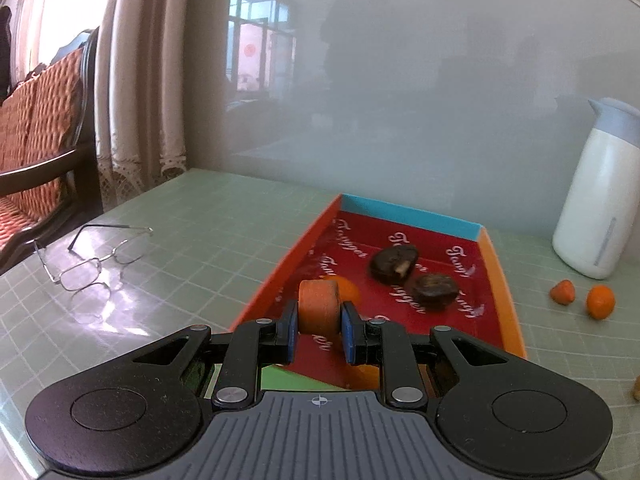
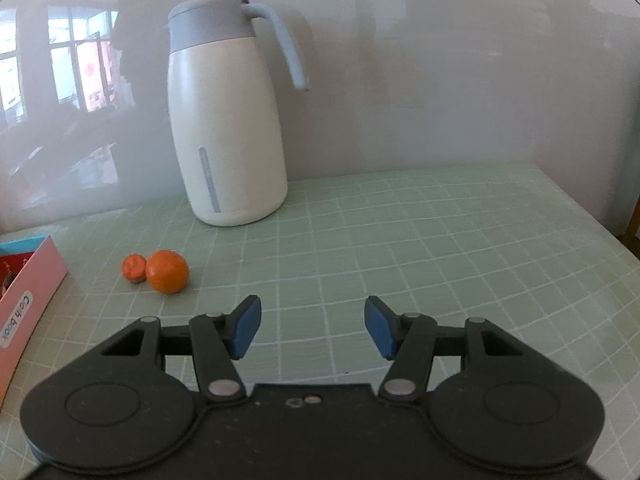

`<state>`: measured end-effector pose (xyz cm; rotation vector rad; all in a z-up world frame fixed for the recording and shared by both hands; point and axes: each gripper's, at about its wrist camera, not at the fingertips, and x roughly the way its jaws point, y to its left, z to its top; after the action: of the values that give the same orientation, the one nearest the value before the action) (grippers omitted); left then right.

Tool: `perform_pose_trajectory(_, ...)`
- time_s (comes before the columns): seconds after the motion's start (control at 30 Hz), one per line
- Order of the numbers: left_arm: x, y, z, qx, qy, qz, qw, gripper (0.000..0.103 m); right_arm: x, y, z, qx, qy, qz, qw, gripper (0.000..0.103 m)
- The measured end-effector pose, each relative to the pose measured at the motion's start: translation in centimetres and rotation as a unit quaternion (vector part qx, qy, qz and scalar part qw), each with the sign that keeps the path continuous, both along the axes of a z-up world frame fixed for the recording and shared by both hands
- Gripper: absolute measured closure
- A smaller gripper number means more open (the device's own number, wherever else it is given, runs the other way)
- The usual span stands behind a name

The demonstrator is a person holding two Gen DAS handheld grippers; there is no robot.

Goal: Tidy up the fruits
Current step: 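Carry the orange piece with the left tool into the red box and release, then withdraw the open left tool from the red box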

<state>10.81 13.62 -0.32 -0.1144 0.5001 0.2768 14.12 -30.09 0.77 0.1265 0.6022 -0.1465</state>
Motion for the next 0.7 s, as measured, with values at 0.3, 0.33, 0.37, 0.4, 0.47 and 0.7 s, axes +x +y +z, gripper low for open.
perform_pose_trajectory(0.3,0.7,-0.1,-0.4,0.003,0.006,0.009,0.9999,0.080,-0.2,-0.5,-0.2,-0.005,0.003,-0.008,1.000,0.045)
perform_pose_trajectory(0.33,0.7,-0.2,-0.3,0.004,0.004,0.008,1.0000,0.071,-0.2,-0.7,-0.3,-0.004,0.003,-0.008,1.000,0.045)
perform_pose_trajectory(0.37,0.6,-0.3,-0.3,0.003,0.002,0.006,1.0000,0.062,-0.3,-0.8,-0.3,-0.004,0.002,-0.009,1.000,0.045)
perform_pose_trajectory(0.4,0.5,-0.4,-0.2,0.004,0.000,0.008,1.0000,0.046,-0.4,-0.9,-0.3,-0.003,0.001,-0.009,1.000,0.045)
perform_pose_trajectory(0.47,0.2,-0.6,0.0,0.013,-0.010,0.009,0.9998,0.042,-0.6,-1.0,-0.3,-0.006,0.000,-0.009,1.000,0.044)
perform_pose_trajectory(0.7,0.1,-1.0,0.4,0.017,-0.010,0.010,0.9998,0.042,-0.9,-1.6,-0.3,0.000,0.001,-0.007,1.000,0.044)
